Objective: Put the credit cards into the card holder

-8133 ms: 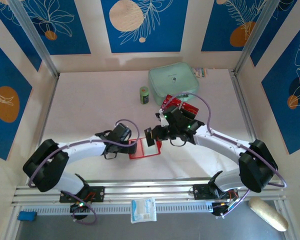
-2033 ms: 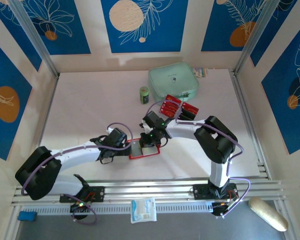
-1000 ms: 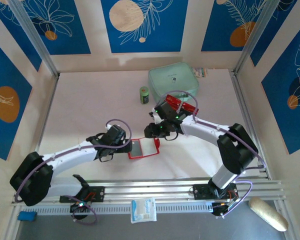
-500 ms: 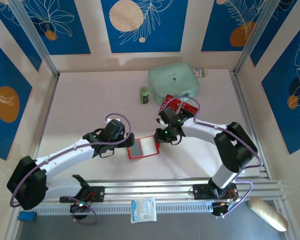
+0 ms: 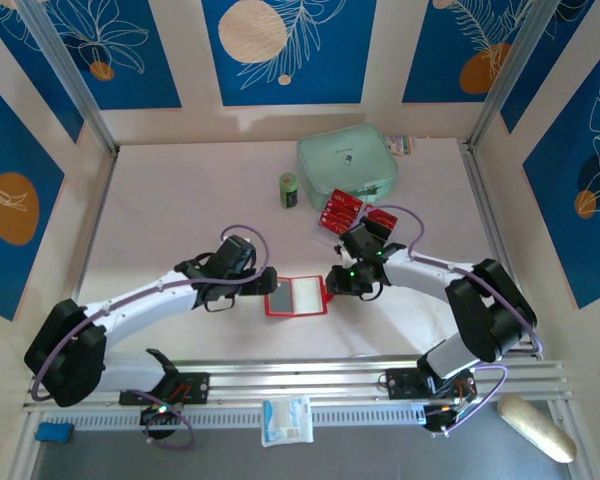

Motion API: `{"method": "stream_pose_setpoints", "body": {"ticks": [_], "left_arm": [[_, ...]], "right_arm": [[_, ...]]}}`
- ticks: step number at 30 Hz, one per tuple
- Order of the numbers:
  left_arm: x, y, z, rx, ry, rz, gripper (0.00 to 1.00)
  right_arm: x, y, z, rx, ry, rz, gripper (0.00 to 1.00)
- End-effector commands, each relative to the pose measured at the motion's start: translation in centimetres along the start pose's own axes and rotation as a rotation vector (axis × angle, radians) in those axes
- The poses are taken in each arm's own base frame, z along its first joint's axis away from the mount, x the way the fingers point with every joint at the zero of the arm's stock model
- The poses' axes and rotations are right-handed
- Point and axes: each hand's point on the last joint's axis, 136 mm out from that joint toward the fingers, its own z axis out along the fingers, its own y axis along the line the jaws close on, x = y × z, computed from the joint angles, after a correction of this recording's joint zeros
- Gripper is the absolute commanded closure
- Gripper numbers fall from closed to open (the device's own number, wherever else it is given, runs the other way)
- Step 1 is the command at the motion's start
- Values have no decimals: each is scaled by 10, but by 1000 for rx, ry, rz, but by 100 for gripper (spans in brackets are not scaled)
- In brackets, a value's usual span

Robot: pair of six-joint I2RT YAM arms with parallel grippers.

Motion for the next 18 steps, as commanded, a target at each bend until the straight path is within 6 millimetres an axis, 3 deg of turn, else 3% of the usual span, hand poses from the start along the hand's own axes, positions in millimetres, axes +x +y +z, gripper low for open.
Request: {"method": "stream_pose_setpoints", "body": {"ticks": [1,4,10,18], "left_arm": [[-15,-22,-4,90,-17,-11,0],[-22,-34,-8,131,-30,-16,0],[-30,-58,-12,206,-39,-32,0],[-16,-80,3,243,2,-14,0]], "right_arm": [[-4,9,-18,-51,-36,13,66],[-12,18,-32,-87,-73,14,69],[-23,47,-40,-187,-64,5,86],[-32,70,-14,-199,10,-28,97]]}}
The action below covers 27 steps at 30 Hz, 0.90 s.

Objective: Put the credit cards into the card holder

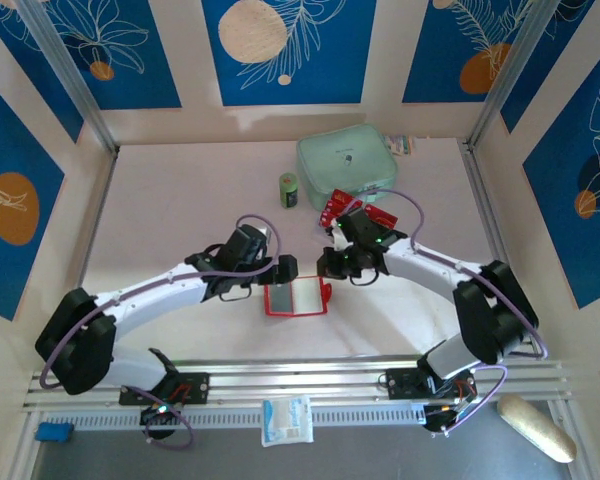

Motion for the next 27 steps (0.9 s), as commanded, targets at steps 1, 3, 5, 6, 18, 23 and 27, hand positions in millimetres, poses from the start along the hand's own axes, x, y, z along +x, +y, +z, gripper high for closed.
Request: {"method": "stream_pose_setpoints", "body": {"ticks": [1,3,5,6,18,23,27], "left_arm": [[5,-14,7,38,20,1,0],[13,-9,12,20,36,10,0],[22,1,18,-9,57,17,0],[26,5,20,-20,66,23,0],[43,30,39,-109,124,81,0],[42,31,43,-119,127,92,0],[45,34,45,-129,136,94,0]], "right_arm": [[3,10,14,-26,58,-9,97],[5,9,24,-19,83,-9,99],[7,6,33,-10,105,-6,100],[8,3,37,-4,114,-4,100],[29,-21,62,35,179,26,100],[32,-13,68,8,191,33,100],[32,-8,71,-13,196,40,100]]}}
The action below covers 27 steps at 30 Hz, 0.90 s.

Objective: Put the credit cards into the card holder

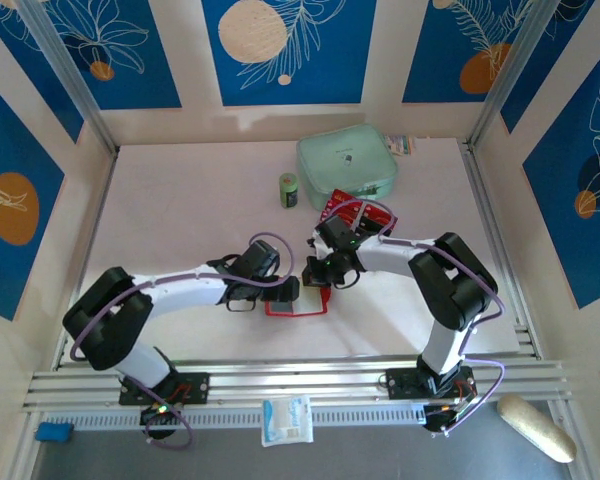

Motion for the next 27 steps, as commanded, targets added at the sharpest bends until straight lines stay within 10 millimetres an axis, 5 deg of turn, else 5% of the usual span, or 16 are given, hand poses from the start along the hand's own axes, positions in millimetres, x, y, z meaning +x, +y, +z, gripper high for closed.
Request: {"method": "stream_pose_setpoints", "body": {"ticks": [1,16,27], "left_arm": [[-1,0,3,-15,-4,22,0],[-12,-15,-10,73,-89,16,0],[10,-5,13,11,-21,39,0]], "right_arm": [[14,-5,11,1,56,32,100],[15,-3,11,-15,51,49,100],[15,1,10,-35,50,56,100]]}}
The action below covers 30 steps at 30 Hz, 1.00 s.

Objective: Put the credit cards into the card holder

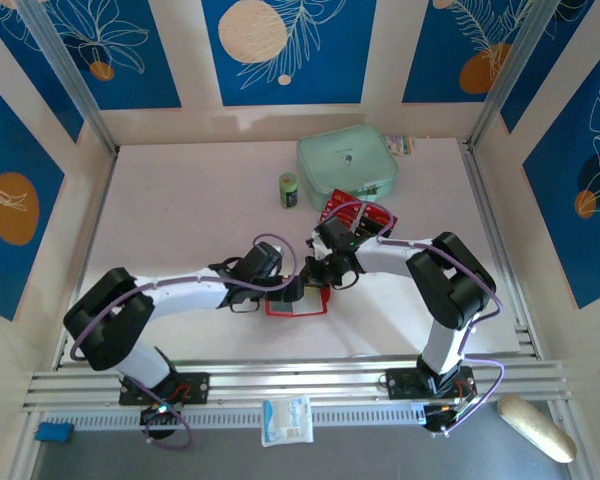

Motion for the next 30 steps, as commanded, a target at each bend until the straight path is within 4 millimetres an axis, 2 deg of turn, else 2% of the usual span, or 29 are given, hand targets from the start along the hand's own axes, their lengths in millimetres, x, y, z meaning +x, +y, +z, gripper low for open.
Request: {"method": "stream_pose_setpoints", "body": {"ticks": [1,12,19,26,30], "left_arm": [[18,14,10,-53,44,14,0],[32,27,18,-91,75,19,14],[35,28,20,-92,82,23,10],[36,30,21,-102,85,28,11],[36,30,21,-101,84,27,11]], "right_arm": [[14,-4,5,-1,49,32,100],[4,2,-11,-41,14,40,100],[3,1,-12,-48,12,44,100],[5,0,-10,-53,16,54,100],[1,1,-15,-51,0,50,100]]}}
